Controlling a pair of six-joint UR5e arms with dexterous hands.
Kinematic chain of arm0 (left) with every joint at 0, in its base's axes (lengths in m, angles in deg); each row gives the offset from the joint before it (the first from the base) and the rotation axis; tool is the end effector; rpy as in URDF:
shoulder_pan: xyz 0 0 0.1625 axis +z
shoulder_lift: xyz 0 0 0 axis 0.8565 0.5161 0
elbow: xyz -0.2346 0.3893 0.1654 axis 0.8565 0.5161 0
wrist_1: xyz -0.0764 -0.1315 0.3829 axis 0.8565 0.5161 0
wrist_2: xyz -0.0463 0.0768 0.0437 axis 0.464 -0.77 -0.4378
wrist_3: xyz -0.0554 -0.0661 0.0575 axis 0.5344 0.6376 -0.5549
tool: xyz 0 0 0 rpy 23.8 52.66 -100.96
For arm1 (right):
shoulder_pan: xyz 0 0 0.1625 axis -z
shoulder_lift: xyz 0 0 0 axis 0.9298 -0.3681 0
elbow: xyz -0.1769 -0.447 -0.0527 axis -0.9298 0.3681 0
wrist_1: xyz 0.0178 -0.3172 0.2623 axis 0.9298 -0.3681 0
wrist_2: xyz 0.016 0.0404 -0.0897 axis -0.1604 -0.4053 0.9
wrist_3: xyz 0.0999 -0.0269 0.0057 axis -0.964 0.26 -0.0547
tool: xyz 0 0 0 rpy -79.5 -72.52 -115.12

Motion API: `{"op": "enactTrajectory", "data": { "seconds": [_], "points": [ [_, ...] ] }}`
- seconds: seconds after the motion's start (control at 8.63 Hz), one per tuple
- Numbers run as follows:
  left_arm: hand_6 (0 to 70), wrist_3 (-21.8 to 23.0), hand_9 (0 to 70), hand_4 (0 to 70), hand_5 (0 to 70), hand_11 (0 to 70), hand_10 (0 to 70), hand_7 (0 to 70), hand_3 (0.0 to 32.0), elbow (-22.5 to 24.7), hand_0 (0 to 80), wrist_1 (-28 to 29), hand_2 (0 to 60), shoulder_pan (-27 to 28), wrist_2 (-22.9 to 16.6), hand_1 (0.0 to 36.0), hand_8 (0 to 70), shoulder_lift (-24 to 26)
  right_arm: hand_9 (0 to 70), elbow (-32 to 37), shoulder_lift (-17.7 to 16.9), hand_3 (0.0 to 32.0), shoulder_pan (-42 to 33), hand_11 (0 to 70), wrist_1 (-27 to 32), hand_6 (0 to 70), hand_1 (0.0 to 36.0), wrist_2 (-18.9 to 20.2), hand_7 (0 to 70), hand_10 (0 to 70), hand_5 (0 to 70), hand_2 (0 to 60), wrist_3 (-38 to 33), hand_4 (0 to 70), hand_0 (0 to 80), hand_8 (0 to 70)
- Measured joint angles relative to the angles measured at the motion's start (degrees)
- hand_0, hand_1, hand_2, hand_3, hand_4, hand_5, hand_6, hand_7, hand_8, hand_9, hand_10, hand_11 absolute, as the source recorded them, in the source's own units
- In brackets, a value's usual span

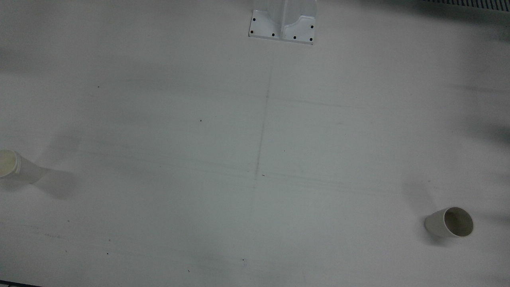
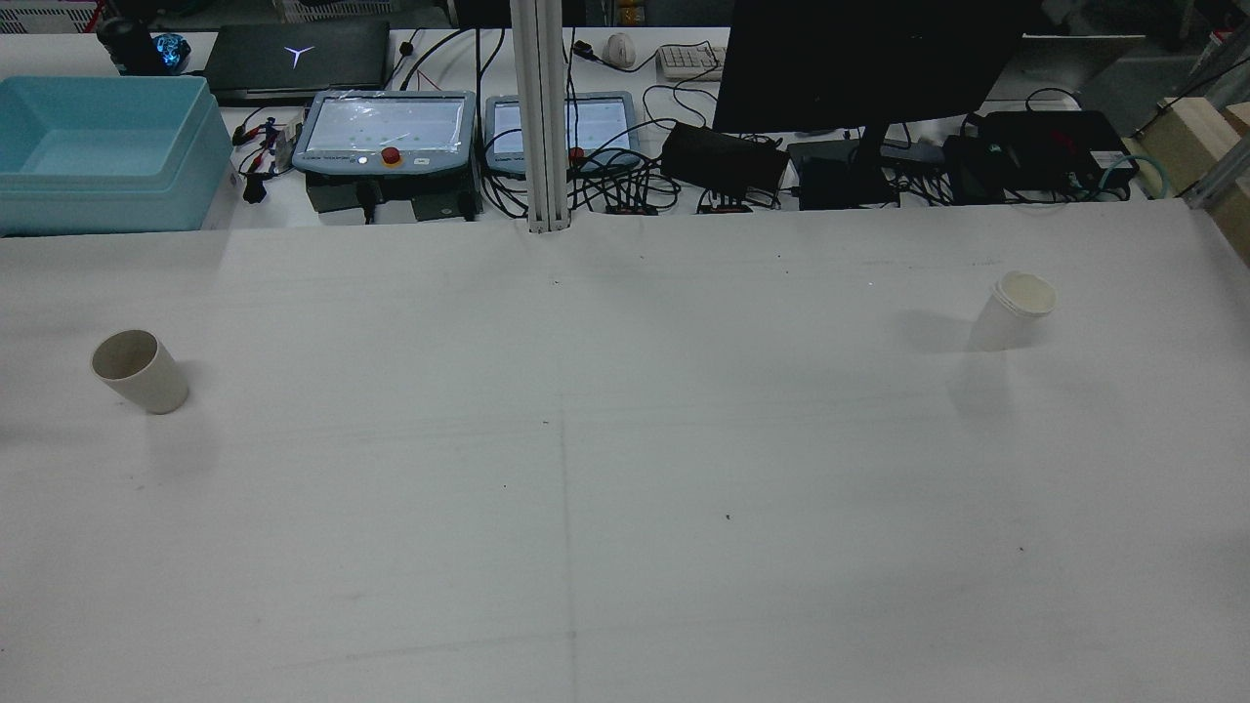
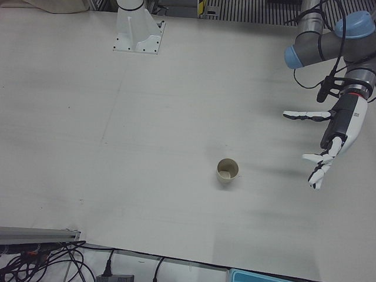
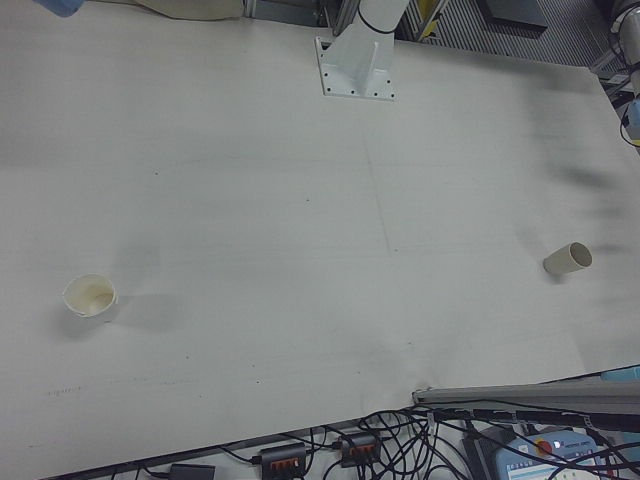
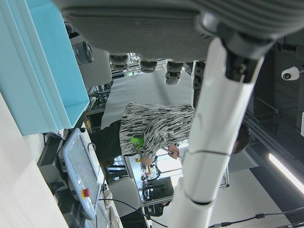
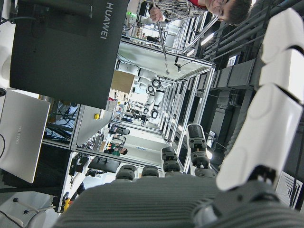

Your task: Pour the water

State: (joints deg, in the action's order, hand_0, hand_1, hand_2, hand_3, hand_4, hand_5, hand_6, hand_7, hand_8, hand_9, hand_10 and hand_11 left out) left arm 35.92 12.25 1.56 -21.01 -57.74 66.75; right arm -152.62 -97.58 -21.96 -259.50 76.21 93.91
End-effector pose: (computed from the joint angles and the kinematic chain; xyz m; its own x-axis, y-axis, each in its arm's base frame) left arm -0.0354 -0.5036 0.7129 -0.9490 -0.2006 -0.2431 0.1672 0.3334 -0.9279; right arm 0.1482 -0.4734 0.6571 -0.9696 -0.1230 0.2114 -0.2127 -0.0023 -0.9771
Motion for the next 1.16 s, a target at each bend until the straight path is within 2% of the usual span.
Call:
{"op": "enactTrajectory", "data": {
  "seconds": [0.12,0.23,0.35,0.46,0.7,0.81,0.93,1.16],
  "points": [
    [1.6,-2.46,1.3,6.3,39.0,4.8,1.0,13.9,4.8,-2.17,80.0,2.5,0.0,0.28,-0.05,27.2,5.4,0.04,2.2,0.84,-0.27,0.0,0.62,8.2,0.17,4.2,13.1,-0.13,10.6,4.8,18.0,10.0,0.27,6.4,46.3,1.7],
    [1.1,-5.65,1.3,5.8,38.9,4.1,0.5,13.8,7.0,-3.86,80.0,4.58,0.0,1.26,-0.06,26.9,5.6,0.06,2.6,2.42,-0.37,0.0,1.5,7.9,0.38,5.7,11.1,-0.32,12.4,4.7,19.0,7.3,0.52,9.1,45.9,1.8],
    [0.9,-8.77,1.3,6.3,38.0,3.4,0.1,13.6,9.2,-5.75,80.0,6.58,0.0,2.73,0.07,26.2,5.9,0.21,2.5,4.8,-0.7,0.0,2.41,7.6,1.6,5.9,10.6,-0.38,12.8,4.5,19.0,6.7,0.92,9.5,45.6,1.9],
    [0.6,-10.78,1.2,6.3,36.9,2.7,0.0,13.1,8.4,-8.24,80.0,8.83,0.0,4.3,0.23,25.4,6.0,0.42,2.4,7.27,-1.26,0.0,3.2,7.6,3.95,5.5,10.7,-0.35,12.5,4.6,18.7,7.0,1.87,8.5,45.6,1.8],
    [0.8,-13.01,1.0,3.0,34.9,2.2,0.0,12.4,3.0,-13.68,76.2,12.36,0.0,5.89,0.31,25.6,4.9,1.74,2.2,11.39,-1.74,0.0,5.19,6.9,7.11,5.3,11.8,-0.44,11.9,4.0,18.6,8.5,4.41,8.6,46.1,1.8],
    [0.5,-14.11,0.9,3.0,33.3,2.1,0.0,11.9,2.4,-15.55,77.3,13.15,0.0,6.53,0.34,25.8,4.9,2.49,2.1,12.4,-1.75,0.0,6.15,6.5,7.63,5.2,11.8,-0.52,12.0,3.8,18.5,8.6,5.28,8.7,45.9,1.7],
    [0.8,-15.29,0.9,2.3,33.9,2.4,0.0,11.6,0.0,-17.78,74.4,13.66,0.0,7.62,0.37,26.9,4.4,3.81,2.1,12.95,-1.75,0.0,7.03,6.1,7.88,5.2,11.9,-0.58,12.1,3.5,18.7,8.9,5.79,8.7,46.0,1.7],
    [1.9,-16.21,1.1,2.1,30.4,5.6,1.5,12.8,0.0,-21.58,78.1,14.53,2.3,10.74,1.86,29.6,3.3,6.21,2.3,13.24,-1.67,0.0,8.18,6.2,8.0,5.1,11.9,-0.68,12.1,3.6,18.6,8.9,6.43,8.5,45.9,1.8]
  ]
}}
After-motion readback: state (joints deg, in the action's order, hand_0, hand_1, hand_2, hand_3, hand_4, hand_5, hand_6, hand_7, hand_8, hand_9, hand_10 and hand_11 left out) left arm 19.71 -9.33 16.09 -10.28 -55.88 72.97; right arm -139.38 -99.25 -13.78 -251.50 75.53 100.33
